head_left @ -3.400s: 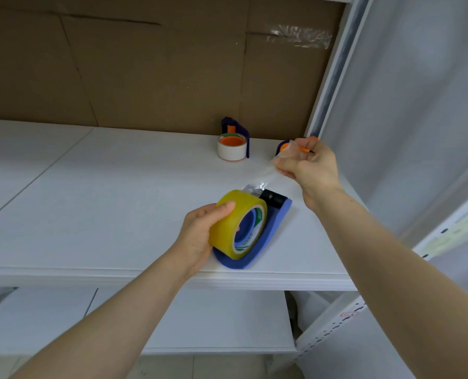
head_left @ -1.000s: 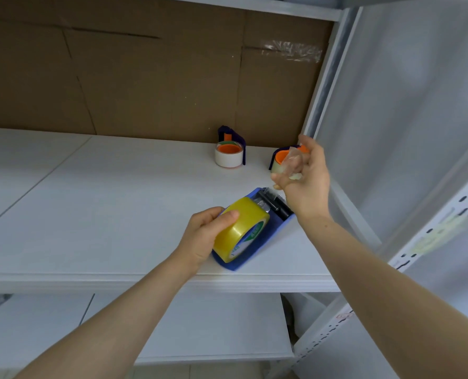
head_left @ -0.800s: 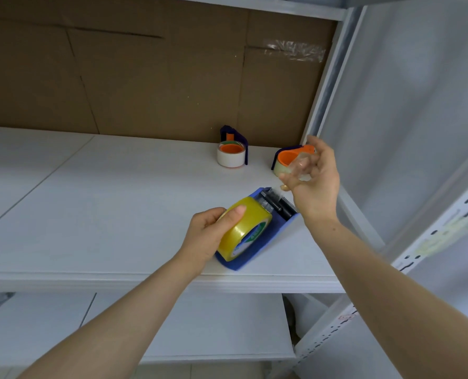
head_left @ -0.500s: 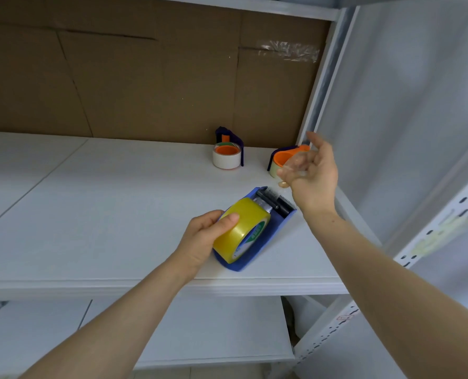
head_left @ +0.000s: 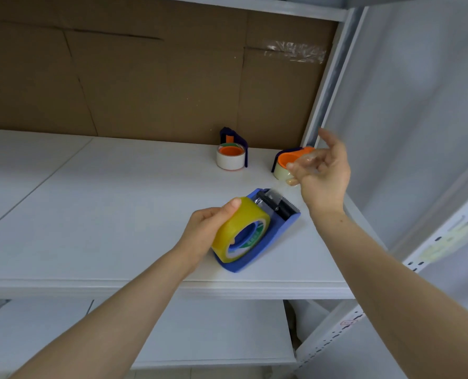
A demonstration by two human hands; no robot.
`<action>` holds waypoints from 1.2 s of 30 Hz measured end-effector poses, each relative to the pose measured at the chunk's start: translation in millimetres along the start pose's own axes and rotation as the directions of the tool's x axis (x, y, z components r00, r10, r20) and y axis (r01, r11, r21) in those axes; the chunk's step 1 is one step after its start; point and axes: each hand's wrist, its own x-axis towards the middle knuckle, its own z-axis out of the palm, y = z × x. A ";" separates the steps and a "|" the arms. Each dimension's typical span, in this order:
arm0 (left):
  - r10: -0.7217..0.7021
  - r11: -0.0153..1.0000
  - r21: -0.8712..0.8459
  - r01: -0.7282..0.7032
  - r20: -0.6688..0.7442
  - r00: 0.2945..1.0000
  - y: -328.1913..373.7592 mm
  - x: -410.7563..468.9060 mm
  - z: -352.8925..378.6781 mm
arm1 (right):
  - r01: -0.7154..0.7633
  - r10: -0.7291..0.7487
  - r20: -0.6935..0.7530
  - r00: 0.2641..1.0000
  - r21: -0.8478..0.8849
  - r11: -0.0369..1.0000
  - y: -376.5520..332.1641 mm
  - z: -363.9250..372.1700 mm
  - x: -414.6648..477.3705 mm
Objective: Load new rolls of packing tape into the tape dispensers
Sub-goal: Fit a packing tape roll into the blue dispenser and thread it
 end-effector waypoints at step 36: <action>0.017 0.999 0.051 -0.018 0.022 1.000 4.3 0.6 -11.8 | -0.103 0.111 -0.084 0.990 0.088 0.991 -4.5 -8.1 18.8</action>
